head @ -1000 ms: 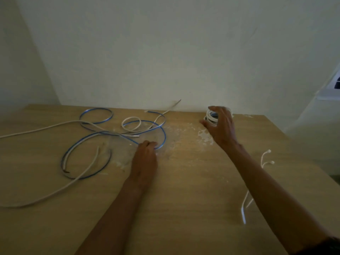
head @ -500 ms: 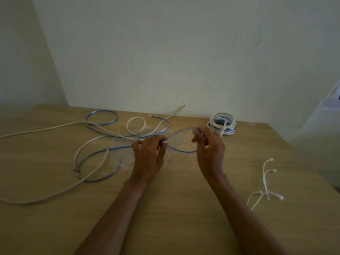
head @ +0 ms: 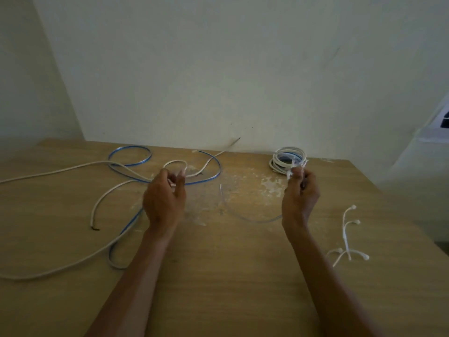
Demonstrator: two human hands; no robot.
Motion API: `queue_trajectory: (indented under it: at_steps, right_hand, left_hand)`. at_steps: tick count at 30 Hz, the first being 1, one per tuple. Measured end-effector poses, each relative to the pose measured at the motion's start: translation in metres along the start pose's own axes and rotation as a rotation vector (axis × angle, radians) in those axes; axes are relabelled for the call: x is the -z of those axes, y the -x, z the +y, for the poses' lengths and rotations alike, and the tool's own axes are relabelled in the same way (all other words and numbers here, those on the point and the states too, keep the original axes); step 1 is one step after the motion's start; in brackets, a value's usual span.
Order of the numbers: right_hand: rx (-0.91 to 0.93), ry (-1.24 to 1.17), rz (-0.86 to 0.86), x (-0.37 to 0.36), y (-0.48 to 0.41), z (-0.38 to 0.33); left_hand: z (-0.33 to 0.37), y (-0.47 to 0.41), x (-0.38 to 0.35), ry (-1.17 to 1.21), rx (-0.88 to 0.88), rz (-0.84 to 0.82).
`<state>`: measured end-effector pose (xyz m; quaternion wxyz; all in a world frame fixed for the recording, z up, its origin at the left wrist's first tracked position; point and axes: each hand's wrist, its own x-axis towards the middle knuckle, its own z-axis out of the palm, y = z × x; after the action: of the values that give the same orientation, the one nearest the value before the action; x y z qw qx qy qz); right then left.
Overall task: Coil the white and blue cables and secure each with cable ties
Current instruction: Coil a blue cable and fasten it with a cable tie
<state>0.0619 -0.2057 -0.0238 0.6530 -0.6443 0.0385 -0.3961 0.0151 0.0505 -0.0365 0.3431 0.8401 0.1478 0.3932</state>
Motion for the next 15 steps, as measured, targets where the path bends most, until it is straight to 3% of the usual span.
queue_trajectory:
  at_steps: [4, 7, 11, 15]
  right_hand:
    - [-0.036, 0.075, -0.407, -0.009, 0.026, 0.004]
    - [-0.143, -0.04, -0.616, -0.013, 0.035, -0.003]
    - [-0.199, -0.172, -0.694, -0.015, 0.043, -0.011]
    - [-0.208, -0.109, -0.782, -0.013, 0.046, -0.012]
  left_hand:
    - [0.035, -0.028, 0.02, 0.408, -0.123, -0.068]
    - [0.057, -0.06, 0.028, 0.574, -0.17, -0.161]
    - [0.076, -0.081, 0.034, 0.501, -0.42, -0.192]
    - [0.101, -0.085, 0.036, 0.359, -0.649, -0.11]
